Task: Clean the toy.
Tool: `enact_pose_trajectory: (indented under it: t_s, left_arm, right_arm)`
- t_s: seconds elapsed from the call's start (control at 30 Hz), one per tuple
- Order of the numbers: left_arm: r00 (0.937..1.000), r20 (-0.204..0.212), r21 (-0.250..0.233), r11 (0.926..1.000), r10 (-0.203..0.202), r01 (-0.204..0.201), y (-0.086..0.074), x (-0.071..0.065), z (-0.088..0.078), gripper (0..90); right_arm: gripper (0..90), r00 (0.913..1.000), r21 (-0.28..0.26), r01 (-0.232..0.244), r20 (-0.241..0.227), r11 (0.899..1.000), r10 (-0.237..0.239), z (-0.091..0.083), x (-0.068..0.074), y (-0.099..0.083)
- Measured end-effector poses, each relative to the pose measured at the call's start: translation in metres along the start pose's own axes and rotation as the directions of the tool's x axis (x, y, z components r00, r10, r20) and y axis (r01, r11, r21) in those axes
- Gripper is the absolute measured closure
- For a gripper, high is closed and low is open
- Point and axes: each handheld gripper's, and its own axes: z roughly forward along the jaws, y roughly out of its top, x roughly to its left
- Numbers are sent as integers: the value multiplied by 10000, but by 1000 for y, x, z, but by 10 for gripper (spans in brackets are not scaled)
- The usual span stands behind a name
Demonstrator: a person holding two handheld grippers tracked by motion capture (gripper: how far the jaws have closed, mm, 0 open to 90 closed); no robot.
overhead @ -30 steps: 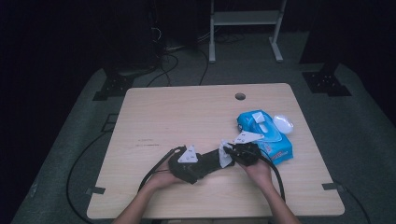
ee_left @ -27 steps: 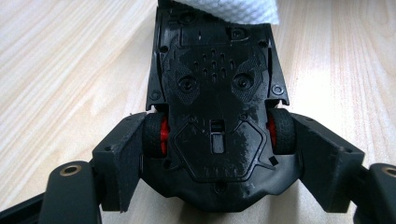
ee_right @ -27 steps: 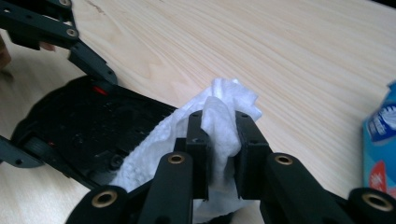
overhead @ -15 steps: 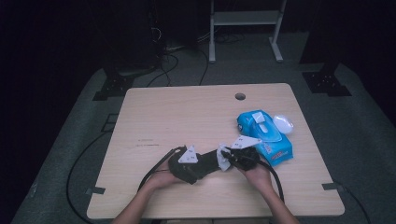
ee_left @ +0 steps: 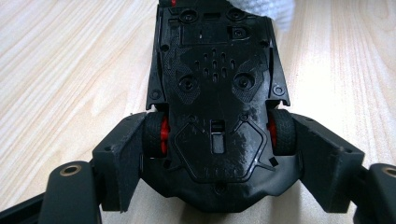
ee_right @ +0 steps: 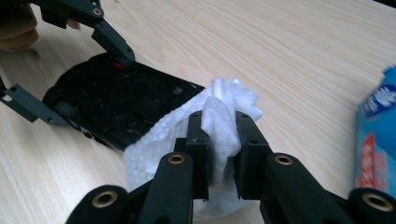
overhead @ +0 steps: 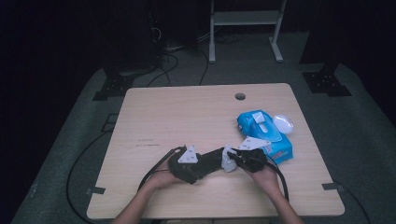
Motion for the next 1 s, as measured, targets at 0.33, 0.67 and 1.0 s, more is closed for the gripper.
enact_pose_trajectory:
  t_s: [0.33, 0.67, 1.0]
  left_arm:
    - [9999, -137, 16, 10000, 32, -32, -1, 0, 0, 238]
    - [9994, 137, 250, 9991, 325, -328, 1, -5, 2, 237]
    - [9992, 268, 305, 9991, 301, -309, 2, -5, 2, 237]
  right_arm:
    - [777, 9995, 108, 12, 324, 9999, -16, 13, -9, 11]
    - [778, 9987, 69, 500, -45, 9987, -500, -9, 8, 0]
    - [777, 9969, 102, 681, -393, 9976, -677, -20, 18, -8]
